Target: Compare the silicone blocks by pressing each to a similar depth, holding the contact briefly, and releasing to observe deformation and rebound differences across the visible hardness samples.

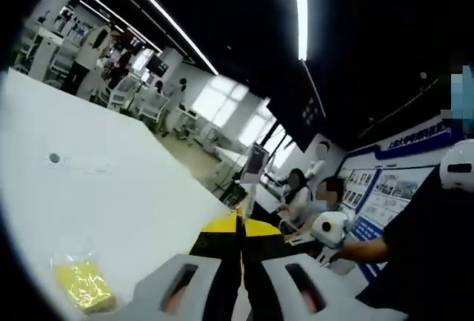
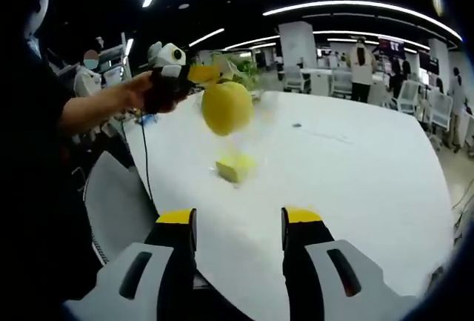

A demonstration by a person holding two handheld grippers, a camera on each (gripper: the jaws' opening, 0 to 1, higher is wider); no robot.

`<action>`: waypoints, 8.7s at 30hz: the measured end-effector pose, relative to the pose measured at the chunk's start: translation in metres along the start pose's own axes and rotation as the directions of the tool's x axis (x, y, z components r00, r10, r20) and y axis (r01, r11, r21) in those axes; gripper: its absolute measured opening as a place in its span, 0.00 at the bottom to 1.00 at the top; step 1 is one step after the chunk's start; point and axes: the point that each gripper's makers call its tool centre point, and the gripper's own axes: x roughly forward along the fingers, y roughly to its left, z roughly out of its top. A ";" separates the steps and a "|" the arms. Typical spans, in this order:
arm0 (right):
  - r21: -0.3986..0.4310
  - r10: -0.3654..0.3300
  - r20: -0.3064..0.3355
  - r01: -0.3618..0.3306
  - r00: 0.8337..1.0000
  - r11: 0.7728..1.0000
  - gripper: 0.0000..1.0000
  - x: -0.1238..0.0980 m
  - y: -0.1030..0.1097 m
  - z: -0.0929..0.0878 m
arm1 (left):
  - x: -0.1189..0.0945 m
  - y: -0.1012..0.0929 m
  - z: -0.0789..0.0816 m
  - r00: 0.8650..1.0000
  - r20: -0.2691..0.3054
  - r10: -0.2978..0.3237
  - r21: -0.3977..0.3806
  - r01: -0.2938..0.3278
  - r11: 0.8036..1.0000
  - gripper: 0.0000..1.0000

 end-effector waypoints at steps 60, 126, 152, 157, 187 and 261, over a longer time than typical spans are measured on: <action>-0.073 0.476 0.310 -0.478 0.823 0.875 0.27 0.077 0.067 0.165 | -0.023 -0.069 0.043 0.983 -0.008 -0.186 0.071 0.186 0.980 0.00; 0.030 0.408 0.189 -0.420 0.893 0.907 0.31 0.088 0.028 0.121 | 0.008 -0.041 0.019 0.984 -0.069 -0.162 -0.007 0.162 0.987 0.00; 0.043 0.140 0.369 -0.167 0.919 0.985 0.96 0.058 -0.019 0.126 | 0.028 -0.035 0.011 0.985 -0.037 -0.171 -0.094 0.167 0.981 0.00; 0.001 0.088 0.329 -0.094 0.940 0.996 0.96 0.046 -0.025 0.117 | 0.030 -0.026 0.005 0.988 -0.033 -0.148 -0.129 0.142 0.981 0.00; 0.091 -0.054 0.222 0.035 0.974 0.995 0.93 -0.032 -0.025 0.038 | 0.084 0.057 -0.071 0.997 0.015 0.071 -0.380 -0.060 0.923 0.00; 0.082 -0.097 0.253 0.079 0.963 0.994 0.85 -0.044 0.024 0.042 | 0.050 0.196 -0.124 0.814 -0.327 0.480 0.041 -0.495 0.868 0.38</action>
